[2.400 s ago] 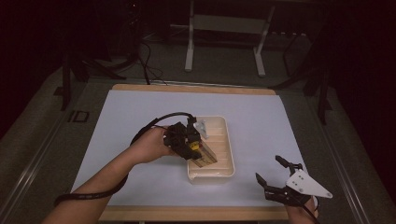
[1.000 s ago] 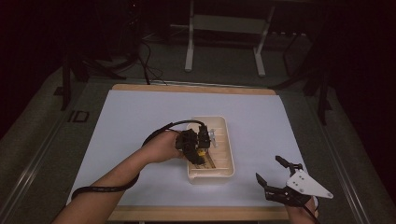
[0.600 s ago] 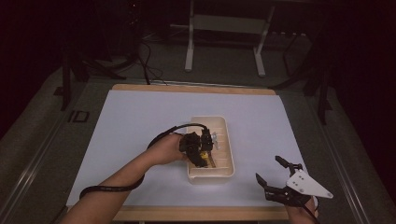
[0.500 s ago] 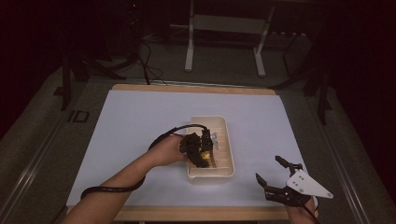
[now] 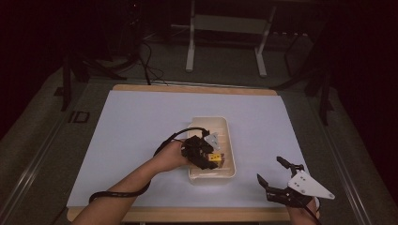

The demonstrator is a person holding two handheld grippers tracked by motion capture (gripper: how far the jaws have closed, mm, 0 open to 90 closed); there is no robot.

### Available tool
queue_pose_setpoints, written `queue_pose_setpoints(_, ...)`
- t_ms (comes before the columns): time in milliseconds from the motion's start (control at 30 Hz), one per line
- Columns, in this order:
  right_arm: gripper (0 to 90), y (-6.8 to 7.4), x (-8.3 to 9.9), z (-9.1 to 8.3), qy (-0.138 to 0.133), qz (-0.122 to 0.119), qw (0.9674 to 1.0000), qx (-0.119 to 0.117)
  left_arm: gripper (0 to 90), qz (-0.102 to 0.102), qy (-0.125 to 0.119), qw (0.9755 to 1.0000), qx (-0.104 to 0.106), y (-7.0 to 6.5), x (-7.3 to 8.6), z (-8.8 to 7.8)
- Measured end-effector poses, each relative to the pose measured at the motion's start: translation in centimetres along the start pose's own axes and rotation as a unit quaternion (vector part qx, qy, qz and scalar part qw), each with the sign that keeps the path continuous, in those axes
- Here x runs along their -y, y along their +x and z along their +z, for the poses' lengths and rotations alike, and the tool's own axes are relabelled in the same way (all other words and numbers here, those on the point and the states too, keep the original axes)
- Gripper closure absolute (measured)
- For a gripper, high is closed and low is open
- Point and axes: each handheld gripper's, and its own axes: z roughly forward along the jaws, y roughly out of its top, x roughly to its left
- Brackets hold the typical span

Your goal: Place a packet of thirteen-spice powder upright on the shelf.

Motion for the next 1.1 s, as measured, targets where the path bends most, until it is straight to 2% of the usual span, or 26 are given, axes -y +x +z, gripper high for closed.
queue_pose_setpoints(133, 14.7, -0.1, 0.0, -0.1, 0.0, 0.001, 1.0, 0.001, 60.3, -0.005, -0.008, 0.9999, -0.003, 0.0, 0.5, -0.3)
queue_pose_setpoints(200, 14.7, -0.1, 0.0, -0.1, 0.0, 0.002, 1.0, 0.001, 57.9, -0.009, -0.016, 0.9998, -0.012, 0.0, 0.8, -0.6)
queue_pose_setpoints(267, 14.8, 0.0, 0.0, -0.1, 0.0, 0.001, 1.0, 0.001, 58.0, -0.014, -0.021, 0.9996, -0.01, -0.1, 1.0, -1.0)
queue_pose_setpoints(400, 14.7, 0.0, 0.0, 0.0, -0.001, 0.001, 1.0, 0.001, 58.0, -0.019, -0.029, 0.9991, -0.025, -0.2, 1.4, -1.9)
queue_pose_setpoints(600, 14.7, 0.0, 0.0, 0.0, -0.001, 0.002, 1.0, 0.001, 57.9, -0.026, -0.035, 0.9984, -0.036, -0.3, 1.7, -2.9)
queue_pose_setpoints(633, 14.7, 0.0, 0.0, 0.0, -0.001, 0.001, 1.0, 0.001, 57.9, -0.027, -0.035, 0.9981, -0.044, -0.3, 1.8, -3.3)
queue_pose_setpoints(733, 14.7, 0.0, 0.0, 0.0, -0.001, 0.001, 1.0, 0.002, 57.8, -0.035, -0.042, 0.9972, -0.05, -0.4, 1.9, -3.8)
queue_pose_setpoints(767, 14.7, 0.0, 0.0, 0.0, -0.002, 0.001, 1.0, 0.002, 55.3, -0.04, -0.046, 0.997, -0.048, -0.5, 2.0, -4.1)
queue_pose_setpoints(867, 14.7, 0.0, 0.0, -0.1, -0.003, 0.001, 1.0, 0.002, 52.2, -0.051, -0.049, 0.9956, -0.062, -0.7, 2.4, -4.8)
queue_pose_setpoints(933, 14.8, 0.0, 0.0, -0.1, -0.002, 0.003, 1.0, 0.003, 41.6, -0.057, -0.044, 0.9936, -0.087, -0.9, 2.6, -5.3)
queue_pose_setpoints(967, 14.7, 0.0, 0.0, -0.1, -0.002, 0.003, 1.0, 0.003, 38.2, -0.061, -0.048, 0.9926, -0.093, -1.0, 2.8, -5.5)
queue_pose_setpoints(1000, 14.7, 0.0, 0.0, -0.1, -0.002, 0.003, 1.0, 0.003, 35.5, -0.061, -0.048, 0.9926, -0.093, -1.0, 2.8, -5.5)
queue_pose_setpoints(1033, 14.7, 0.0, 0.0, -0.1, -0.002, 0.004, 1.0, 0.003, 35.5, -0.082, -0.052, 0.9896, -0.106, -0.9, 3.1, -6.1)
queue_pose_setpoints(1067, 14.7, 0.0, 0.0, -0.1, -0.003, 0.004, 1.0, 0.003, 26.1, -0.088, -0.055, 0.9887, -0.108, -0.8, 3.3, -6.4)
queue_pose_setpoints(1100, 14.7, 0.0, 0.0, -0.1, -0.003, 0.003, 1.0, 0.003, 23.9, -0.097, -0.063, 0.9871, -0.111, -0.8, 3.5, -6.6)
